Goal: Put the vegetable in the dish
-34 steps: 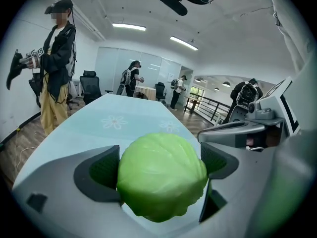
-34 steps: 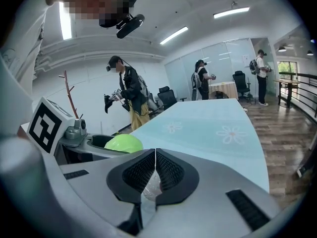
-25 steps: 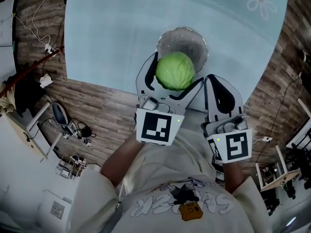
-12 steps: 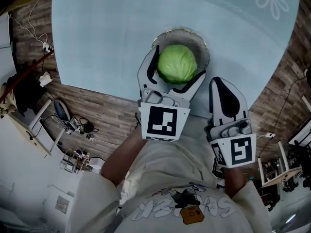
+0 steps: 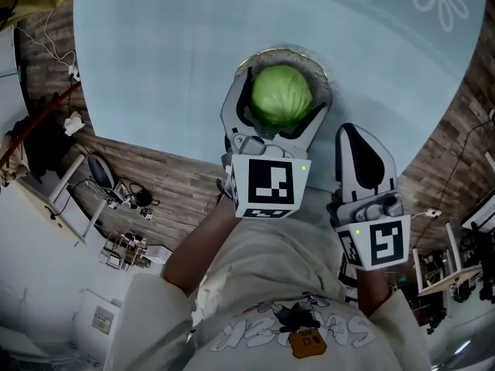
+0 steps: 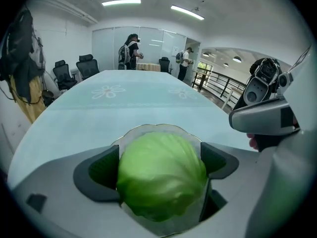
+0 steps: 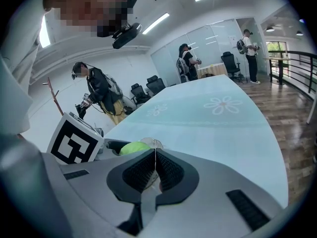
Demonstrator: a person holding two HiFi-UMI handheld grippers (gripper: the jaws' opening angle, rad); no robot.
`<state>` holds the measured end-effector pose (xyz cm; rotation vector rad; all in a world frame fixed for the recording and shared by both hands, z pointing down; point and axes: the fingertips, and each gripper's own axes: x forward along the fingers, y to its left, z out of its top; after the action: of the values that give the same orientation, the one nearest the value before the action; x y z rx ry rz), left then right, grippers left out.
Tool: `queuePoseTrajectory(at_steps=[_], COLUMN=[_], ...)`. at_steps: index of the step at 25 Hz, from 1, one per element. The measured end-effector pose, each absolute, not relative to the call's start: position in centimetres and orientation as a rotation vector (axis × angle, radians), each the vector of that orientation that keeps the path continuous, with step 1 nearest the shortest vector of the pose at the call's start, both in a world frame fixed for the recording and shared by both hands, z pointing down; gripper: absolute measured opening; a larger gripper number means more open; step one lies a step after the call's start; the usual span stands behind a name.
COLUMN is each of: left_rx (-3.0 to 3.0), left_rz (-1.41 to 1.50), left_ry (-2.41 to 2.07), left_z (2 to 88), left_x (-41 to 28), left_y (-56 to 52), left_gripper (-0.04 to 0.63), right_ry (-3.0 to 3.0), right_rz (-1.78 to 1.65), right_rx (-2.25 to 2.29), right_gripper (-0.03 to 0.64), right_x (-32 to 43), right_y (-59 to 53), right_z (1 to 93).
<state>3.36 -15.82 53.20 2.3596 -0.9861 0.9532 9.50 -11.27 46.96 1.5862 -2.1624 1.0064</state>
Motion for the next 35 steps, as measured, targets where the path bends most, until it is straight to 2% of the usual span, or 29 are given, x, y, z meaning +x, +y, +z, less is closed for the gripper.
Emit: queuePoseTrajectory(at_steps=[8, 19, 25, 31, 35], left_rx=[2.337, 2.413, 2.487, 2.441, 2.494], left_rz=[1.036, 0.923, 0.802, 0.759, 0.788], left_ry=[-1.004, -1.030, -1.005, -1.103, -1.072], left_z=[54.0, 49.9, 45.8, 42.7, 41.5], left_x=[3.1, 2.6, 2.2, 0.5, -0.8], left_y=[-15.0, -14.9, -14.7, -13.6, -12.2], left_gripper=[0.518, 0.514, 0.405, 0.235, 0.147], right_ry=[-2.160, -2.182, -2.203, -2.219, -2.213], right_rz=[1.003, 0.939, 0.880, 0.805, 0.760], right_rx=[1.594, 1.632, 1.662, 1.701, 1.736], right_gripper=[0.023, 0.023, 0.023, 0.023, 0.023], right_x=[9.5, 9.3, 8.6, 8.4, 7.5], right_y=[-10.8, -10.6, -10.0, -9.1, -8.3], right_z=[46.6, 43.9, 41.8, 39.3, 37.8])
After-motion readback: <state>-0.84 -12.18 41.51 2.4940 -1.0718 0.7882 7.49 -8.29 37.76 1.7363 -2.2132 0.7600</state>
